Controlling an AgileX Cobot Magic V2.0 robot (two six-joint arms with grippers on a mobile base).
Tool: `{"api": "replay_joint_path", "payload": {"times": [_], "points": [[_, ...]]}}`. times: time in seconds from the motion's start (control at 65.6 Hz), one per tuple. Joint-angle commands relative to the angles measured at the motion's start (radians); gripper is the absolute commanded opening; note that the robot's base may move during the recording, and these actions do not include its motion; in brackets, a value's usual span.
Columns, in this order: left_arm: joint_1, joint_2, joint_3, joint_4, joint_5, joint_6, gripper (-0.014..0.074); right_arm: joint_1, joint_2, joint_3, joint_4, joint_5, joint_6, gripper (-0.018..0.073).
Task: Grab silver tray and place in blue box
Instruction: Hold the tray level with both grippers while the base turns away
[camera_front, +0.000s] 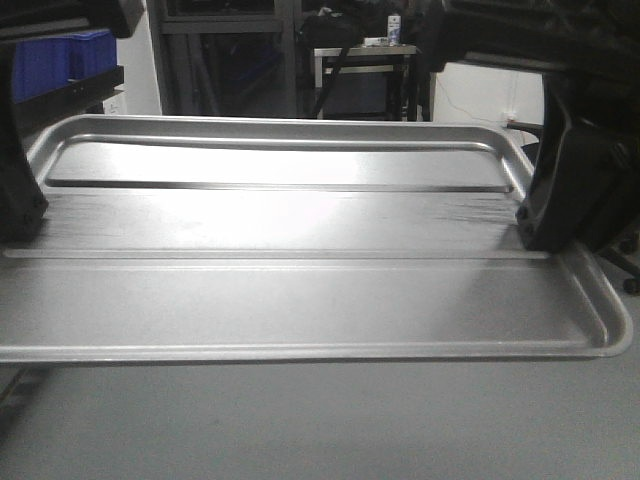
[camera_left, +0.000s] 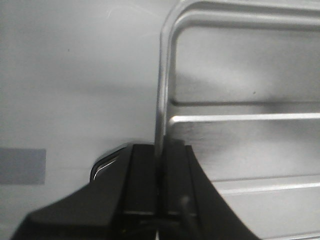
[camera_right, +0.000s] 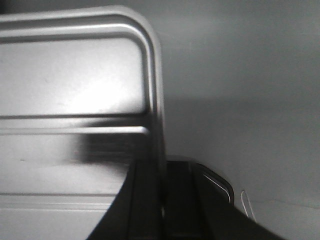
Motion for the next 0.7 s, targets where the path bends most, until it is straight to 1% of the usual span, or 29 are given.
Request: {"api": "replay_joint_path", "payload": {"times": [0.0,0.686], "points": [[-0.005,-0.024,-0.025,0.024,-0.005,-0.008,-0.0104,-0.003,-0.025,-0.028,-0.045,-0.014,0.002,0.006],[-0.005,-0.024,-0.025,0.027,-0.005,-0.008,-0.0104,-0.003,-0.025,-0.028,-0.045,0.01,0.002,0.006]]}}
